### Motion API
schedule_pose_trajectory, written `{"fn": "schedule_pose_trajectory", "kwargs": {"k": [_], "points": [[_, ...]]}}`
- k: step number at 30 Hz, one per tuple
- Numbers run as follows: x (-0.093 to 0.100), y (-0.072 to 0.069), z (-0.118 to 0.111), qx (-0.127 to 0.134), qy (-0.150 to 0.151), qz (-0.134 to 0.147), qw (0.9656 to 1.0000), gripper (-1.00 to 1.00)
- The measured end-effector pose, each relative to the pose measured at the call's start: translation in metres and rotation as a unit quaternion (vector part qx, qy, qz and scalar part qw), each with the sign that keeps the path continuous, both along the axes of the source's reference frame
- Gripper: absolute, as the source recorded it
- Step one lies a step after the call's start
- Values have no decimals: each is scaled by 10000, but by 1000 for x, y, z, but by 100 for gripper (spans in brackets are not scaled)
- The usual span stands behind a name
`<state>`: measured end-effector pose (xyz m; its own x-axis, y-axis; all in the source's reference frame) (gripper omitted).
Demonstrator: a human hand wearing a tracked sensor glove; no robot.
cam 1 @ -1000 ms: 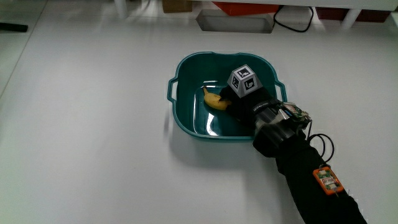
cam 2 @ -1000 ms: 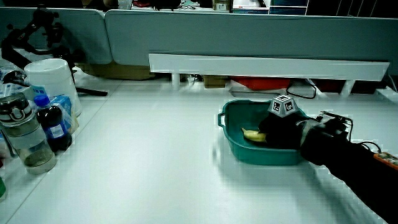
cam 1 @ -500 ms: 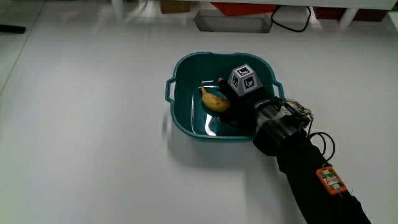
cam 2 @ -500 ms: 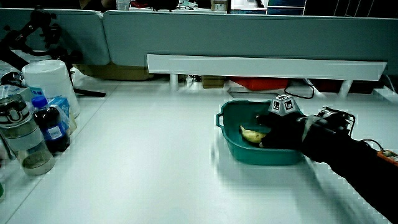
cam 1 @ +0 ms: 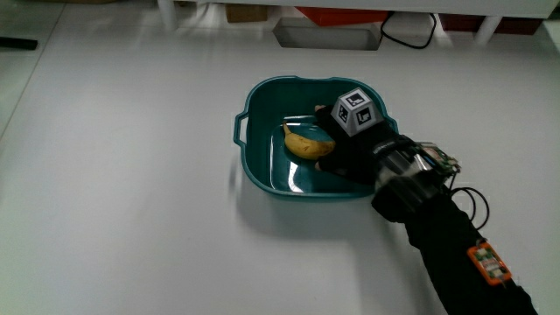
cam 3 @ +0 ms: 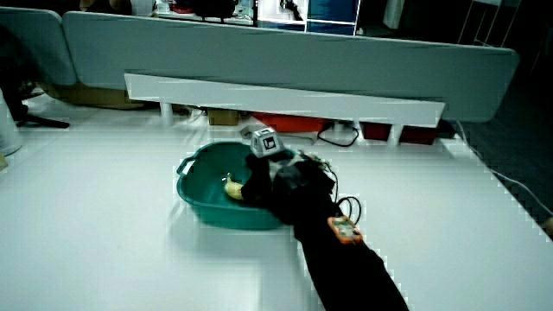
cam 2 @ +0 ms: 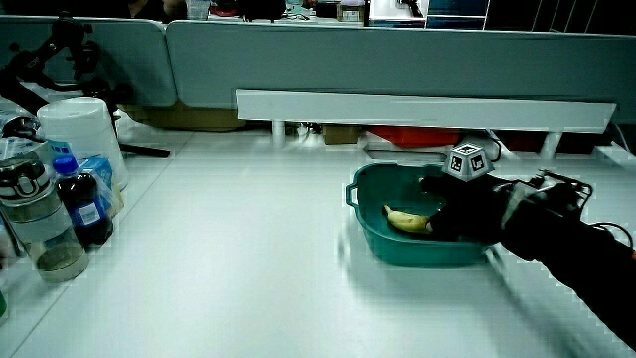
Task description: Place banana into plate
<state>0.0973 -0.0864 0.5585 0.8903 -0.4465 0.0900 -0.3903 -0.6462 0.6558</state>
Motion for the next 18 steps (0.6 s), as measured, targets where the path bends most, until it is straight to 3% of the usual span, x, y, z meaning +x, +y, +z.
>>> {"fn": "schedule_pose_trajectory", "kwargs": {"k": [1, 2, 5, 7, 8, 9, 12, 13, 14, 16, 17, 18], "points": [[5, 1, 2, 48, 112, 29, 9999, -100], [15, 0, 25, -363, 369, 55, 9986, -100], [30, 11, -12, 445, 144, 217, 9987, -100], [35, 16, -24, 328, -58, 110, 9994, -100], [39, 18, -29, 583, 63, 208, 9981, -100], [47, 19, -21, 477, 224, 291, 9982, -100], [63, 27, -27, 591, 225, 315, 9975, -100], [64, 30, -43, 825, 180, 278, 9960, -100], [72, 31, -34, 422, 35, 207, 9989, -100], [81, 34, -48, 909, 49, 487, 9947, -100], [86, 36, -48, 716, -57, 369, 9967, -100], [89, 39, -53, 791, -63, 374, 9961, -100]]}}
